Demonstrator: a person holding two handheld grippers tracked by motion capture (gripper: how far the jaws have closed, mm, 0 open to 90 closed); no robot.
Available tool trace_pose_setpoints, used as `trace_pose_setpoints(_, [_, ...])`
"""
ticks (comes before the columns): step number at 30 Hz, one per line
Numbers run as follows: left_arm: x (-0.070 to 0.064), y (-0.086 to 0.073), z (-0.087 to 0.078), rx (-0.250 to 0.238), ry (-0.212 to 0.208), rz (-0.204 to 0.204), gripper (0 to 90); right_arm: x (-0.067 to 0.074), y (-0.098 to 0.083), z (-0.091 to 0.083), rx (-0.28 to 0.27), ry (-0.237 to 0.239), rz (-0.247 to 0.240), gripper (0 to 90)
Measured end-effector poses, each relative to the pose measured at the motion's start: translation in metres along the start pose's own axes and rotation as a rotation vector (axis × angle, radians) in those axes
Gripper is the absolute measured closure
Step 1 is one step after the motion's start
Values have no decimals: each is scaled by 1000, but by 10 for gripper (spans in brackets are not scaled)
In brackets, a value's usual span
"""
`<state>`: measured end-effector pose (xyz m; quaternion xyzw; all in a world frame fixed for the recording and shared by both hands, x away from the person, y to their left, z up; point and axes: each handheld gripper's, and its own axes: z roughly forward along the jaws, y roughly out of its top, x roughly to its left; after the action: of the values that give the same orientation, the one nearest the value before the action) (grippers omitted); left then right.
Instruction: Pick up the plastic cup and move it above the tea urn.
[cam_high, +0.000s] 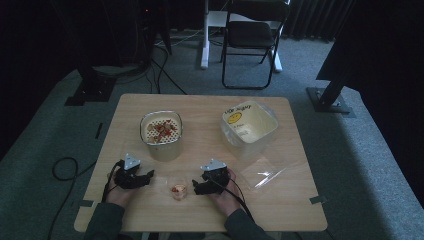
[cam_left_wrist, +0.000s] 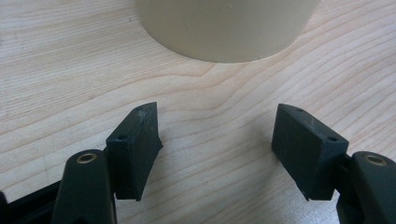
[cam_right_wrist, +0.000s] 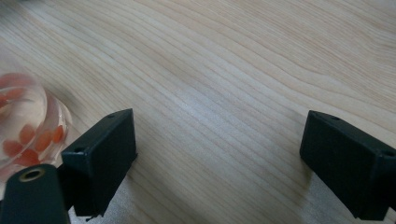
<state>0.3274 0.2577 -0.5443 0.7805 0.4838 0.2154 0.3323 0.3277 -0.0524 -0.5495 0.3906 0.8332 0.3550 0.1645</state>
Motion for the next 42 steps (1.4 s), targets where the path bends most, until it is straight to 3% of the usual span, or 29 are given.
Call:
trace_pose_setpoints(7, [0,0,0,-1,-1,-2,321,-1,0,0,3,9,-7,106])
trace_pose_setpoints(11, [0,0,0,-1,-1,-2,321,-2,1,-3,11,8,-5,198])
trace_pose_setpoints(14, [0,0,0,-1,-1,-2,321,1,1,-8,12,-6,-20,334])
trace_pose_setpoints(19, [0,1,1,0,-1,-2,319,4,3,-21,-17,-24,-82,437])
trace_pose_setpoints(23, [0,1,1,0,-1,-2,319,0,8,-35,-47,-27,-89,491])
trace_pose_setpoints(29, [0,1,1,0,0,-4,317,-20,23,-74,-112,-33,-66,532])
trace_pose_setpoints(31, [0,1,1,3,4,-6,310,-24,25,-79,-122,-39,-60,536])
trace_pose_setpoints(42, [0,1,2,6,9,-10,292,-74,37,-136,-211,-151,6,527])
